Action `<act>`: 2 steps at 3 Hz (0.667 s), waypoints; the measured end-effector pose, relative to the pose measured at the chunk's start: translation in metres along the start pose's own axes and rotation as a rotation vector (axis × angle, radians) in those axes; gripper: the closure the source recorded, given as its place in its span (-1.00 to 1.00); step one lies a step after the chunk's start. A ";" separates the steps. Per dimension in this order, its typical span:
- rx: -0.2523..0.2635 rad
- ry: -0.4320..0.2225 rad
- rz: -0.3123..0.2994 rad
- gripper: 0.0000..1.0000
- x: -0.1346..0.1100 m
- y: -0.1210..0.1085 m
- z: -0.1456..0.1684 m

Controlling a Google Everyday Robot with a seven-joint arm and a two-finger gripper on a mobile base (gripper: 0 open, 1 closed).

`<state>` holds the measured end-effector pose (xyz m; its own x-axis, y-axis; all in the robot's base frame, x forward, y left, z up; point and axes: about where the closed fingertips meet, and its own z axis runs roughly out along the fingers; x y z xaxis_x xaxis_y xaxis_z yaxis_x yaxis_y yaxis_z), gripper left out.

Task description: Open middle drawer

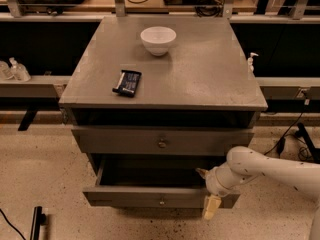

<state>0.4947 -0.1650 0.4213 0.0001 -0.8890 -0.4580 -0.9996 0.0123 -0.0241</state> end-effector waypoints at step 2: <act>-0.067 0.010 -0.018 -0.65 -0.004 0.014 0.013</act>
Offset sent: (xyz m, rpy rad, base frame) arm -0.0284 0.0146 -0.0141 -0.0426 0.0721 0.0895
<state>0.4816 -0.1555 0.4107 0.0177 -0.8932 -0.4493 -0.9991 -0.0336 0.0276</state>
